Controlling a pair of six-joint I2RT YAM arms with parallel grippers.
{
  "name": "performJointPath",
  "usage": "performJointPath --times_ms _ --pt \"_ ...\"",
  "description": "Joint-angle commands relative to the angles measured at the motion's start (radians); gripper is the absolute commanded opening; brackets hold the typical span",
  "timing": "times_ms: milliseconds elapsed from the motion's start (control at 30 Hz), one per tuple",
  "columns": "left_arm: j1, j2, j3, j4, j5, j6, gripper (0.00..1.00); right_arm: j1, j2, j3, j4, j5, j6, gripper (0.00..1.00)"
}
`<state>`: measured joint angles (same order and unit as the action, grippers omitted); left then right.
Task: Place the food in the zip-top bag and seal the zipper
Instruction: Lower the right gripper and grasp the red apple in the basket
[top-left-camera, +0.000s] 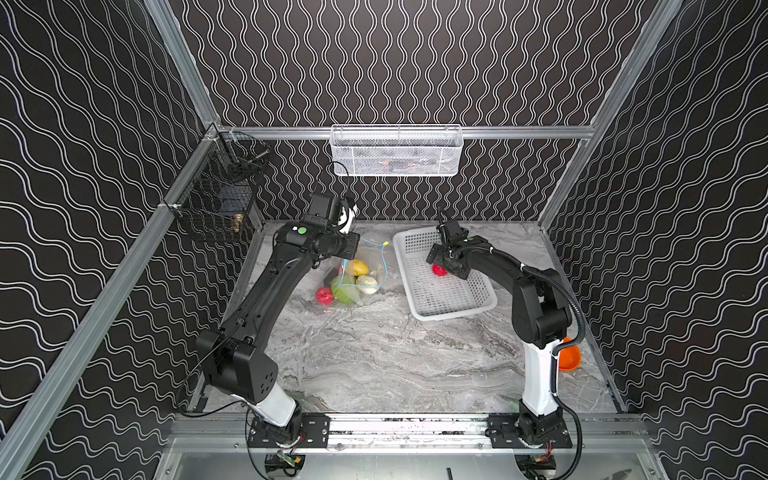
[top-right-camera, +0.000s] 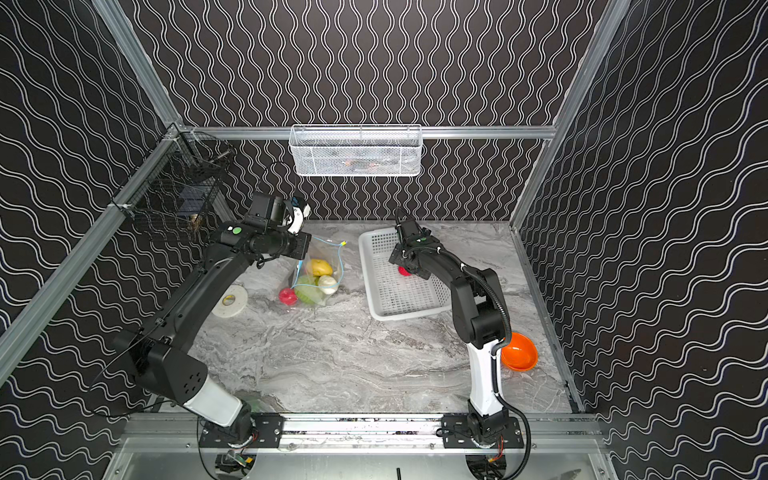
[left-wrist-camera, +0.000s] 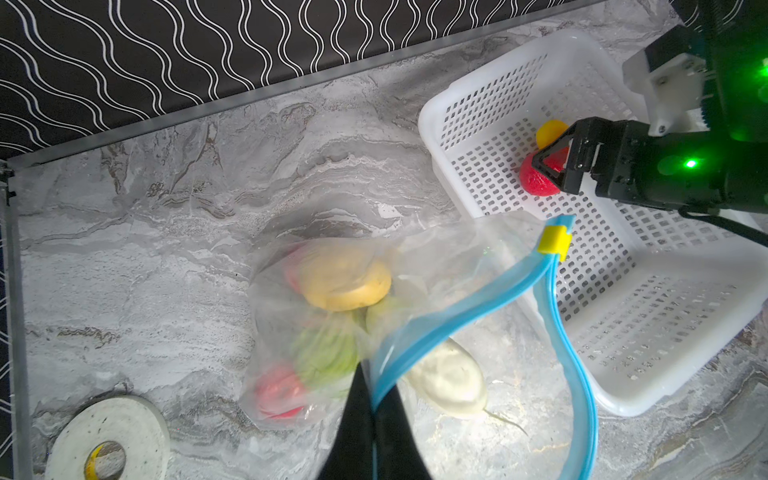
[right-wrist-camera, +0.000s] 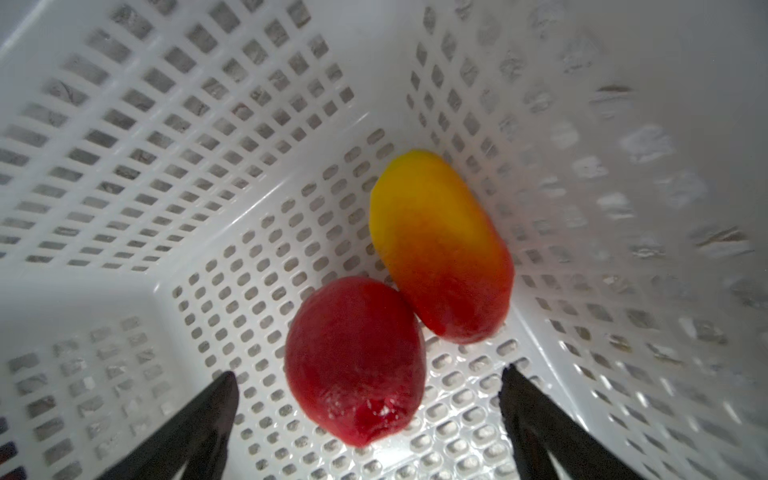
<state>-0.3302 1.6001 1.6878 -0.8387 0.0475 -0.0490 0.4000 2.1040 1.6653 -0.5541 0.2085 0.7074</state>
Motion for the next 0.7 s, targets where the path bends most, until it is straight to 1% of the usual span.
performJointPath --times_ms 0,367,467,667 --pt "0.003 0.001 0.004 0.021 0.009 -0.002 0.00 -0.004 0.015 0.013 0.014 -0.013 0.019 0.95" --pt "0.002 0.008 0.013 0.017 -0.004 0.002 0.00 -0.015 0.042 0.010 0.045 -0.055 0.024 0.85" --pt "0.003 0.011 0.012 0.017 -0.006 0.001 0.00 -0.016 0.044 0.002 0.060 -0.068 0.024 0.81" --pt "0.003 0.011 0.012 0.016 -0.004 0.000 0.00 -0.021 0.051 -0.004 0.065 -0.096 0.034 0.78"
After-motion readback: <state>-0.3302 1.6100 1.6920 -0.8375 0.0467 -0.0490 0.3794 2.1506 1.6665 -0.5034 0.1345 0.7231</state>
